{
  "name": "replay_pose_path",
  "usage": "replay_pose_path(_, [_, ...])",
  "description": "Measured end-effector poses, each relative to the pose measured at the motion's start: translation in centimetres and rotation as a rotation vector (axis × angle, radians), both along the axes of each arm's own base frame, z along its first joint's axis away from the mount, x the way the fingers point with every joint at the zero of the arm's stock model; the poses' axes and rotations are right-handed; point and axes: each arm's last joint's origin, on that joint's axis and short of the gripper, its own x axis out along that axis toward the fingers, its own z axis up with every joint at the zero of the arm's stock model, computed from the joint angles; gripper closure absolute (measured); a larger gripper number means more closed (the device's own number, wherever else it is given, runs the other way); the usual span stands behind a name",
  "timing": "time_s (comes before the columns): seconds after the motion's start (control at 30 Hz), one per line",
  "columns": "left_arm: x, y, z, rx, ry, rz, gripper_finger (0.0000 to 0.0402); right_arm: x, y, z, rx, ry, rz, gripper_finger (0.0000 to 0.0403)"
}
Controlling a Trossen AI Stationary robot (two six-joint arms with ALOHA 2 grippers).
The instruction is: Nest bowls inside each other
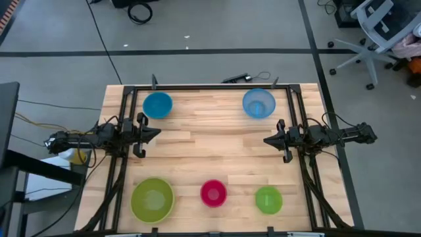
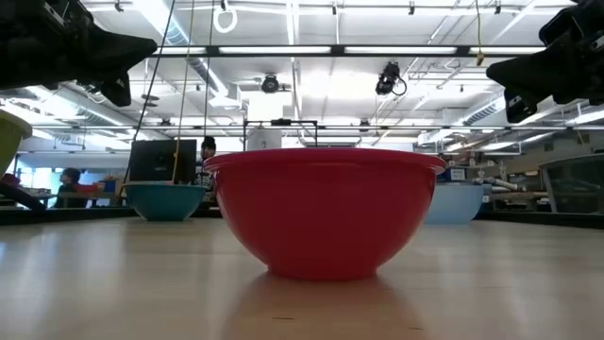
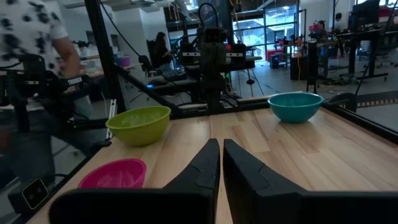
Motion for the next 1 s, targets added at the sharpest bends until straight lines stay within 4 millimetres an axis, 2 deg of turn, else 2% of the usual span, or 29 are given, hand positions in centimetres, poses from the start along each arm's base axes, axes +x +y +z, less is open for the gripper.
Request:
replay_pose_path(0.67, [0.00, 0.00, 0.00, -0.001, 0.000, 0.000, 0.0401, 0.00, 0.00, 0.01, 0.000, 0.000, 0.000, 0.0373])
replay_pose_path(1.0, [-0.06, 0.07, 0.20, -0.237, -0.051, -0.045, 0.0401, 0.00, 0.00, 0.01, 0.000, 0.000, 0.000, 0.0373])
